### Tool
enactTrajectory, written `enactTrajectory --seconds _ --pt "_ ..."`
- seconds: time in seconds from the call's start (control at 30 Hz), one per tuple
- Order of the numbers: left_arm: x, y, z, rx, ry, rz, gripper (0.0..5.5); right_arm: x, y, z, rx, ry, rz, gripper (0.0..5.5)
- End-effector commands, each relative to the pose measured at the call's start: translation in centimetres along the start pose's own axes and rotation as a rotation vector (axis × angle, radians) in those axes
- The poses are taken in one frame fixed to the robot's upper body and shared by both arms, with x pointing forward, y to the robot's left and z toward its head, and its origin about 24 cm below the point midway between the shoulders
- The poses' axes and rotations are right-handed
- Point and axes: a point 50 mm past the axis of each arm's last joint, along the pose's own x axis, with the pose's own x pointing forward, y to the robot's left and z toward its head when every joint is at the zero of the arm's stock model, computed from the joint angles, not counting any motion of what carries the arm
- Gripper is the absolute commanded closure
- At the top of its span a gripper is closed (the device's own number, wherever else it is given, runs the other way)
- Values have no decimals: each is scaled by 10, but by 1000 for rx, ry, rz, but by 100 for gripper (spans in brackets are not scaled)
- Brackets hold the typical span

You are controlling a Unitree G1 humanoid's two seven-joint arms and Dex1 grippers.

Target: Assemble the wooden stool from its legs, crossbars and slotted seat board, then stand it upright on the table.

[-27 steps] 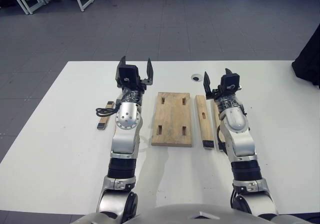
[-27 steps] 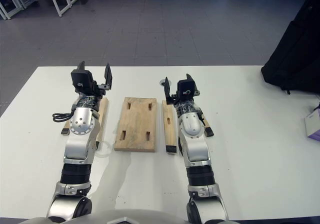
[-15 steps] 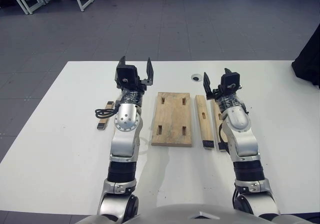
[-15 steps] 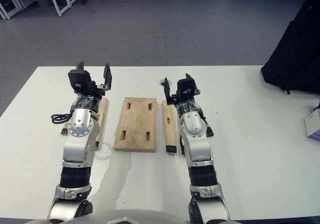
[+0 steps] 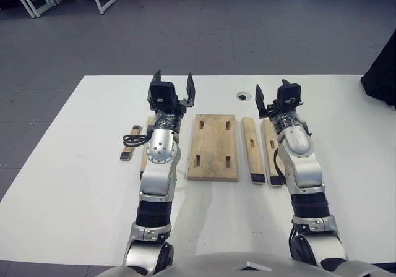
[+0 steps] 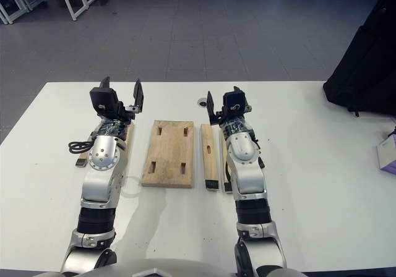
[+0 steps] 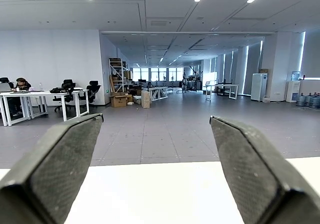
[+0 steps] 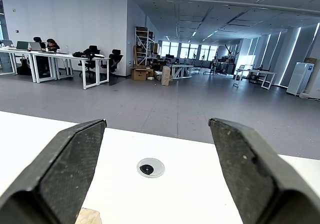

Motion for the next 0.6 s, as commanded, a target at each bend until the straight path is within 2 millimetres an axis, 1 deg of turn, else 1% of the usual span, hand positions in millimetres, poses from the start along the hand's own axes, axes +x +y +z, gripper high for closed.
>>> enactTrajectory --seconds 0.03,0.2,0.33,0.47,0.57,0.6 --pt "0 1 -2 3 7 5 153 6 0 6 18 -16 7 171" --pt "4 0 -1 -2 -4 15 153 7 -4 8 2 -20 2 171" --pt "8 2 -1 7 -17 28 153 10 -3 10 0 -33 2 171" --pt "12 -2 1 11 -34 11 153 11 -3 12 -6 -47 -2 171" --pt "14 0 1 18 -41 12 153 13 -7 14 -3 -52 -20 171" --pt "14 2 2 22 -42 17 153 14 -11 14 2 -51 -33 171"
